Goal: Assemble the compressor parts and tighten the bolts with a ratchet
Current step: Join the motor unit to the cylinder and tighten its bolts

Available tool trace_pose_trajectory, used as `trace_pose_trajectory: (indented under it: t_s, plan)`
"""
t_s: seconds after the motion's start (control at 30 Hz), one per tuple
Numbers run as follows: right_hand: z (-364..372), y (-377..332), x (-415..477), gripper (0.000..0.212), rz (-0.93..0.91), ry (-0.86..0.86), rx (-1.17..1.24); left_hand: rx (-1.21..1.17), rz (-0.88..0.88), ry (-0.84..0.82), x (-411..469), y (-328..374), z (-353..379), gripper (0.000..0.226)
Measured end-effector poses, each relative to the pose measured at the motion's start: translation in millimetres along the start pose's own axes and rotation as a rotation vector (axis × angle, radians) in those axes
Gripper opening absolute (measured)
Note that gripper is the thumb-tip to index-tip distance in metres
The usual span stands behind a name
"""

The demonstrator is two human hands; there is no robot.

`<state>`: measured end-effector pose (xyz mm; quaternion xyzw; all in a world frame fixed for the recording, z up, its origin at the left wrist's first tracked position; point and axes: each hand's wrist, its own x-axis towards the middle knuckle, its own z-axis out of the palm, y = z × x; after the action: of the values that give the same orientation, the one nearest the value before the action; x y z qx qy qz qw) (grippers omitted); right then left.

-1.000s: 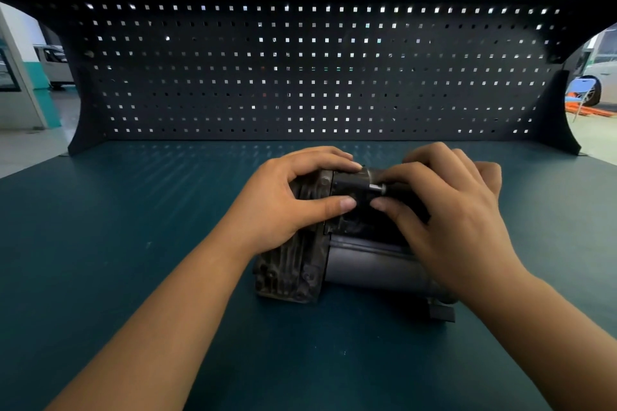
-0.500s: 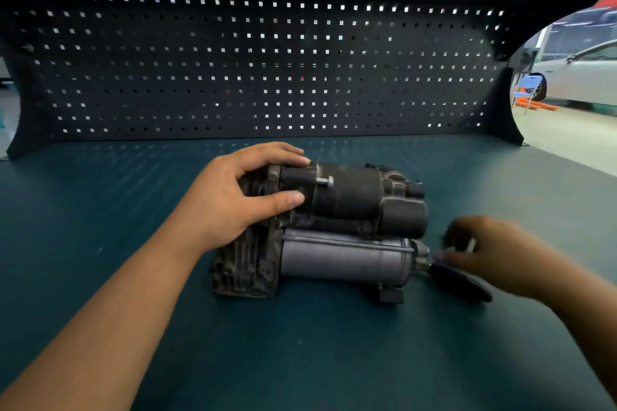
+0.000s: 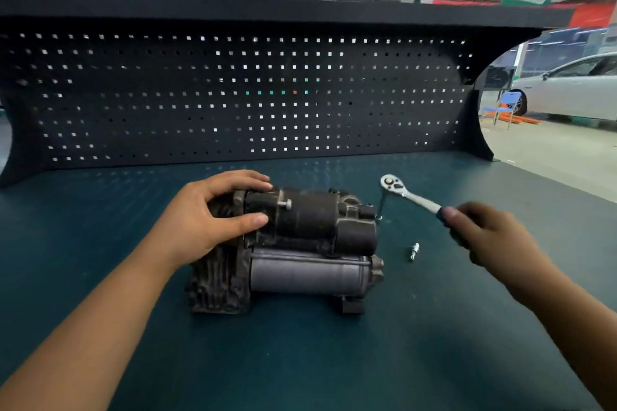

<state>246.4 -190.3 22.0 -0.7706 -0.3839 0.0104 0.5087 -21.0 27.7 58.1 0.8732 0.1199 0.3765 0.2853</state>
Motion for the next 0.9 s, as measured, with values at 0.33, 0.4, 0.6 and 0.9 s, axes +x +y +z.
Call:
trace_pose_trajectory:
  t_s: [0.33,0.4,0.6,0.9]
  plan:
    - [-7.1,-55.0,-44.0,0.028,0.153,-0.081,0.913,0.264,-0.001,-0.056,7.0,16.2,-7.5,0.035]
    - [5.6,-58.6,-63.6,0.027,0.207,-0.133,0.997,0.323,0.011,-0.063,8.9,20.3,-5.3,0.034]
    - [28.3,-55.0,-101.0,0.031,0.335,-0.150,1.150,0.375,0.005,-0.067,6.1,24.6,-2.2,0.036]
    - [22.3,-48.5,-109.7,0.033,0.482,-0.191,1.216,0.363,-0.051,-0.038,1.8,25.4,3.4,0.031]
